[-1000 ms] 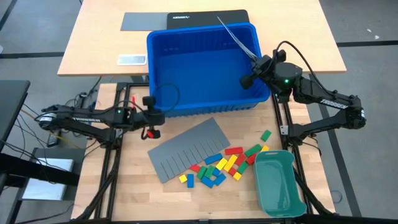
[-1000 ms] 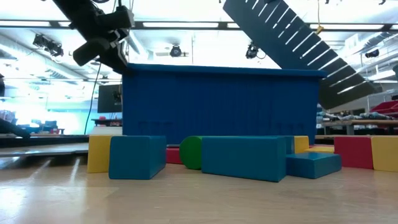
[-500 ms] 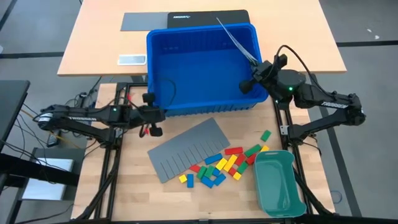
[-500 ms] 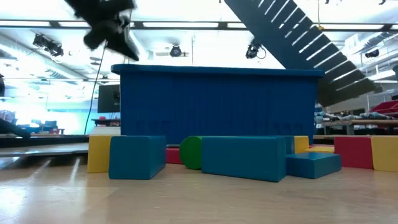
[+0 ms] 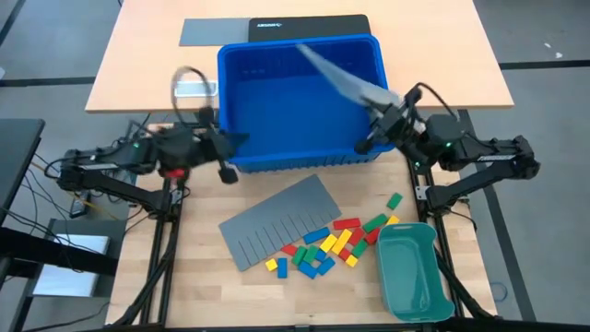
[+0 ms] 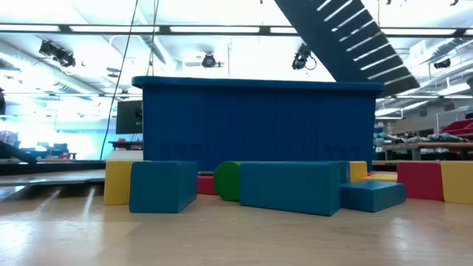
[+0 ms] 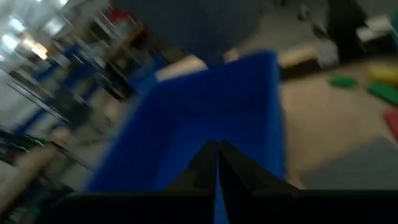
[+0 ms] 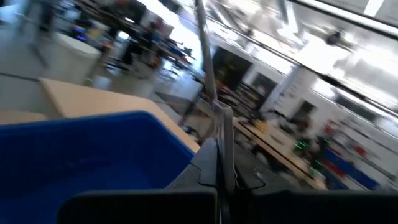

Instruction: Sort Items/Unsort Items

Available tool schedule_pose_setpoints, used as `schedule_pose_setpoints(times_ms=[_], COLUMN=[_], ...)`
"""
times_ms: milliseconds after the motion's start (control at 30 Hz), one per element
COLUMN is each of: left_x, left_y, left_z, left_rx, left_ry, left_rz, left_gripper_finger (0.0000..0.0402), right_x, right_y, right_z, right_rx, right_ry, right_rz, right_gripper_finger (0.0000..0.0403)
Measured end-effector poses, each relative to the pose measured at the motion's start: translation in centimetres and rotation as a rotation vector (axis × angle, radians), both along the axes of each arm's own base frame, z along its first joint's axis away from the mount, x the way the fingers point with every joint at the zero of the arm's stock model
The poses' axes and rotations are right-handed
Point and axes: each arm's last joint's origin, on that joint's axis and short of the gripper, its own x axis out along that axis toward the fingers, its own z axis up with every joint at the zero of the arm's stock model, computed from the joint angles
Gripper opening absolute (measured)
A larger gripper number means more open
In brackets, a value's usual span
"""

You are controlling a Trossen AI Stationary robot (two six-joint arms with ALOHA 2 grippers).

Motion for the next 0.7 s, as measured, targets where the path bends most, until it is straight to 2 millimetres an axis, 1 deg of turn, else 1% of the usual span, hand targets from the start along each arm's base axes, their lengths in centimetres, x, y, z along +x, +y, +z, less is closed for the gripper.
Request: schedule_pose_setpoints(times_ms=[67,167,300,400,500,633,700], left_x=[-0.5,-0.7,-0.3,0.9,2.5,4.1,4.7], left_y=[0.0,0.0,-0.1,-0.3,-0.7,-1.1,-1.4], left_z=[2.0,4.6,6.2,6.0,5.3,4.7,4.5], left_rx=[0.050,0.083,0.128,0.169,0.233,0.330,0.359], left_ry=[-0.042,-0.106,-0.106,-0.044,0.027,0.105,0.133], left_rz=[-0.004,-0.008,-0.019,-0.020,0.013,0.140,0.158], left_gripper_finger=[0.0044,0.0079,0.0133,0.0168,0.0194,0.0216,0.0222], right_x=[0.8,2.2,4.2,5.3,6.2,6.7,6.8], right_y=[0.6,1.3,2.0,2.2,2.5,2.7,2.7], right_z=[-0.5,-1.3,-2.6,-3.4,-4.0,-4.5,-4.6], right_rx=[-0.002,-0.010,-0.016,-0.016,-0.019,-0.018,-0.012], right_ry=[0.019,0.058,0.112,0.139,0.160,0.178,0.174], right_rz=[0.055,0.102,0.127,0.149,0.177,0.220,0.230], right_gripper_finger=[0.0000,0.0000,0.0000,0.0000,0.0000,0.0000,0.0000])
